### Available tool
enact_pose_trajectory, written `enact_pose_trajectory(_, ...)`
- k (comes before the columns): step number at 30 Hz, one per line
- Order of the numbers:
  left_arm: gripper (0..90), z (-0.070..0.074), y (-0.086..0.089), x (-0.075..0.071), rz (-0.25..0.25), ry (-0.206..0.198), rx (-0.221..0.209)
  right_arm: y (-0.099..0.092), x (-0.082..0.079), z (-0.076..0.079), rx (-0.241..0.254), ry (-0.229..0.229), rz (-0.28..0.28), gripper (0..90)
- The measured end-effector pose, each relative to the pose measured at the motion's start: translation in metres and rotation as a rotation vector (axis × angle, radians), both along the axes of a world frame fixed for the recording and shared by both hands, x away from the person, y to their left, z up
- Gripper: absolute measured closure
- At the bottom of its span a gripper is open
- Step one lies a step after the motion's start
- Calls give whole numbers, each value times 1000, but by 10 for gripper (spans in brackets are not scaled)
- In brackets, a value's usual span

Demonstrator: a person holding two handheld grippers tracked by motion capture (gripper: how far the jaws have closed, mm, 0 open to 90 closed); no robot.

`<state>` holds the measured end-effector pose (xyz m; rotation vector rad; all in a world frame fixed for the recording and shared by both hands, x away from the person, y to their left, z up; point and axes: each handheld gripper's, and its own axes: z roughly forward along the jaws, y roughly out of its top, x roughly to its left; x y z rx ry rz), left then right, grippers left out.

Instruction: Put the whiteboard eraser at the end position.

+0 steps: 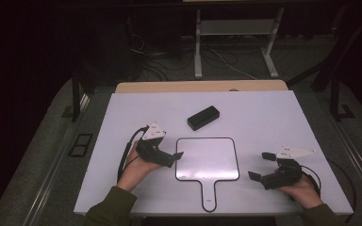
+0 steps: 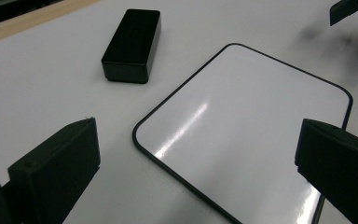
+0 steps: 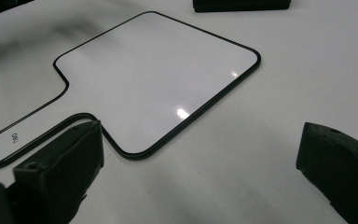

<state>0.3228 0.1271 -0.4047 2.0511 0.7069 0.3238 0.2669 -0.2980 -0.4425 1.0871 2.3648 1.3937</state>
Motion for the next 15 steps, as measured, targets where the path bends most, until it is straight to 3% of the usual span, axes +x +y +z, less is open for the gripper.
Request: enact_pose_trajectory(15,0,-20,23,-35,-9,-7,-34,0,1,-1,-3,5,0,0)
